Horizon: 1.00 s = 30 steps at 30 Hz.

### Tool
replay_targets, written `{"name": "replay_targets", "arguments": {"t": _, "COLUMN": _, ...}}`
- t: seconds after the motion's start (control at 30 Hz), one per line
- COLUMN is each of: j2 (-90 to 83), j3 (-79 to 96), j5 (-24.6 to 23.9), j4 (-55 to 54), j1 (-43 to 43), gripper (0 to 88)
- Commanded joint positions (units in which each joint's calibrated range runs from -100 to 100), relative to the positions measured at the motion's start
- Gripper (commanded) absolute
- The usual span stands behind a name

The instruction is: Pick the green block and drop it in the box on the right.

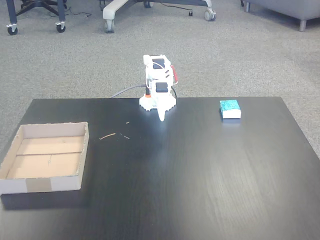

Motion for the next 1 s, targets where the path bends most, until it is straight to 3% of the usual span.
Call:
{"name": "replay_targets", "arguments": {"t": 0.0, "j2": -0.31, "j3": 1.34, "j5": 0.54, "j4": 0.40, "j1": -0.26, "gripper": 0.1}}
{"name": "replay_targets", "arguments": {"t": 0.7, "j2": -0.31, "j3": 1.34, "j5": 1.76, "j4": 0.24, "j1": -1.33, "gripper": 0.1}}
{"name": "replay_targets", "arguments": {"t": 0.83, "j2": 1.13, "j3": -18.79, "j5": 0.59, "j4": 4.70, "j1": -14.05, "gripper": 0.1}}
{"name": "replay_targets", "arguments": {"t": 0.9, "j2": 10.19, "j3": -43.09, "j5": 0.24, "j4": 12.04, "j1": -27.62, "gripper": 7.5}}
{"name": "replay_targets", "arguments": {"t": 0.97, "j2": 25.09, "j3": -68.75, "j5": 2.34, "j4": 19.89, "j1": -47.46, "gripper": 9.5}}
